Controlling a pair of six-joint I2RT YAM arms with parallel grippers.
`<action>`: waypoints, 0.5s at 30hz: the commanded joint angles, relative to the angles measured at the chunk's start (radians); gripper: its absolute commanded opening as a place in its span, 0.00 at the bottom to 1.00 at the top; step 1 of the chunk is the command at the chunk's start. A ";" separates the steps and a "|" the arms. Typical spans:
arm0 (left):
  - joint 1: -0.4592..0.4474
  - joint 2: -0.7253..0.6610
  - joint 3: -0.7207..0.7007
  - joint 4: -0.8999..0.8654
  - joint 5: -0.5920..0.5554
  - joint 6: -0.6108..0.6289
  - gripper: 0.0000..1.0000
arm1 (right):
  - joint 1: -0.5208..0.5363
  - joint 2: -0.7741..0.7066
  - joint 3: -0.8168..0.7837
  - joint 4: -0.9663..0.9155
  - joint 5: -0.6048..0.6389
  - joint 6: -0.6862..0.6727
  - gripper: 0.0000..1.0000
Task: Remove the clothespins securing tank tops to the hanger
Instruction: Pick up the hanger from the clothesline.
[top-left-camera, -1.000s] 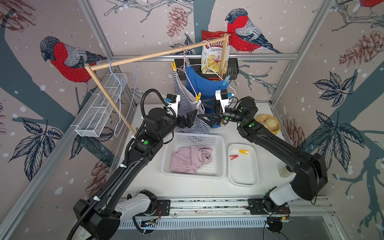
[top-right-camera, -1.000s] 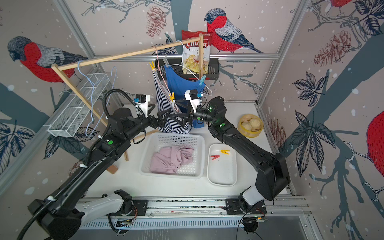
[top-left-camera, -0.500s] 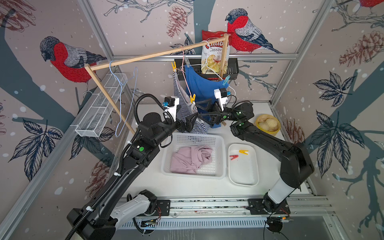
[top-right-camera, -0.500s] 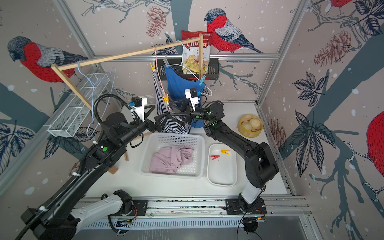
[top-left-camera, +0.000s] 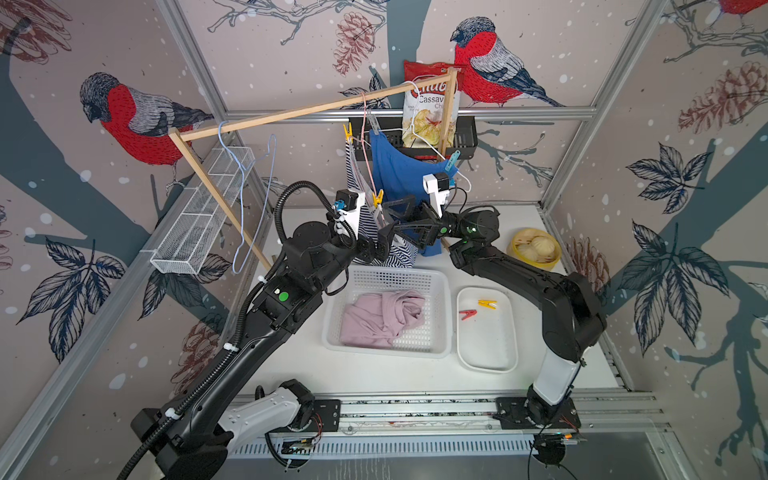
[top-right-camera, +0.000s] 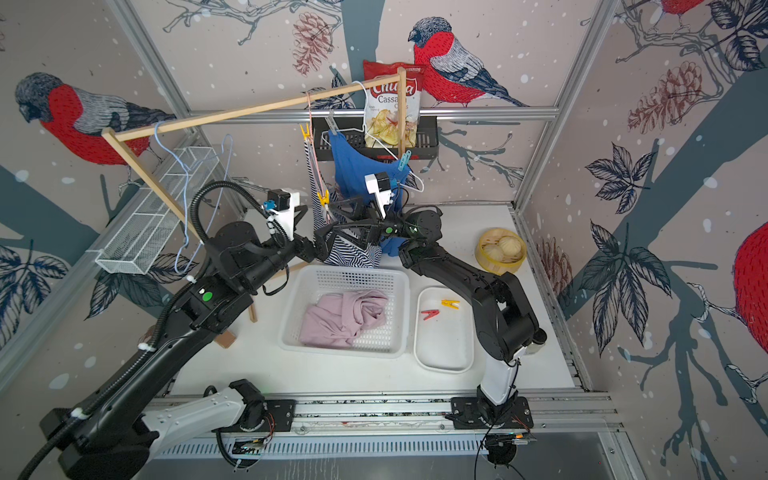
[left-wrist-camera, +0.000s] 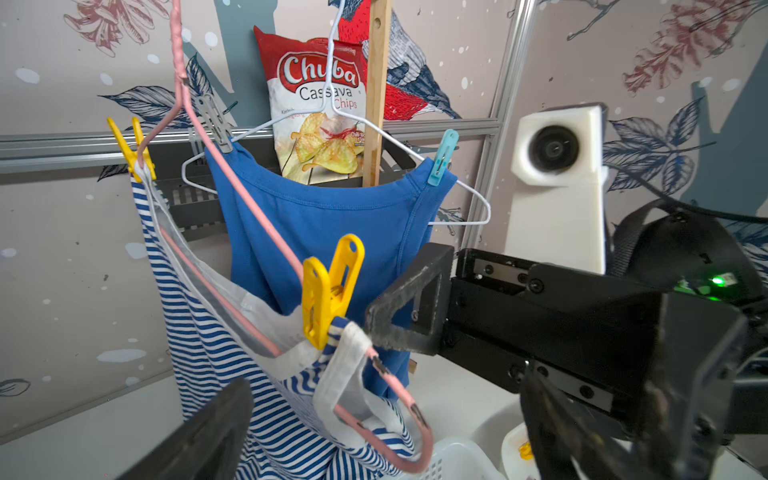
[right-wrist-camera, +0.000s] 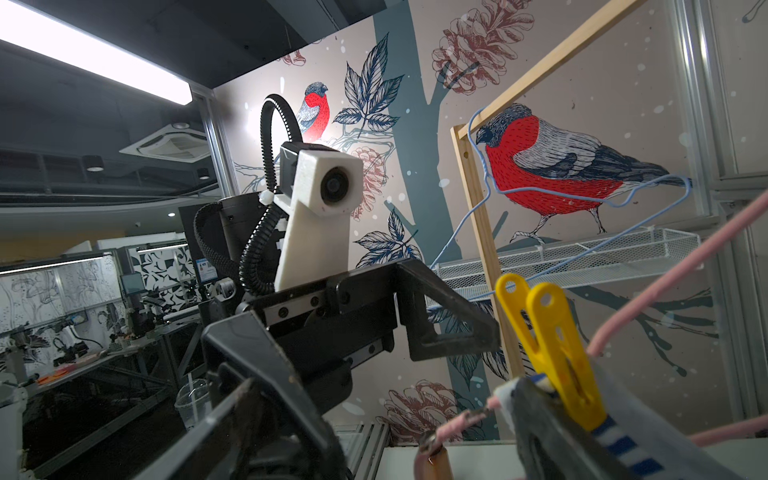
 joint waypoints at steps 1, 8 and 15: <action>-0.023 0.002 -0.018 -0.029 -0.161 0.031 0.97 | -0.005 0.023 0.021 0.113 -0.016 0.095 0.92; -0.053 0.006 -0.075 0.030 -0.368 0.053 0.92 | -0.012 0.058 0.050 0.125 -0.035 0.128 0.91; -0.069 0.040 -0.076 0.130 -0.425 0.080 0.88 | -0.012 0.062 0.052 0.092 -0.043 0.099 0.89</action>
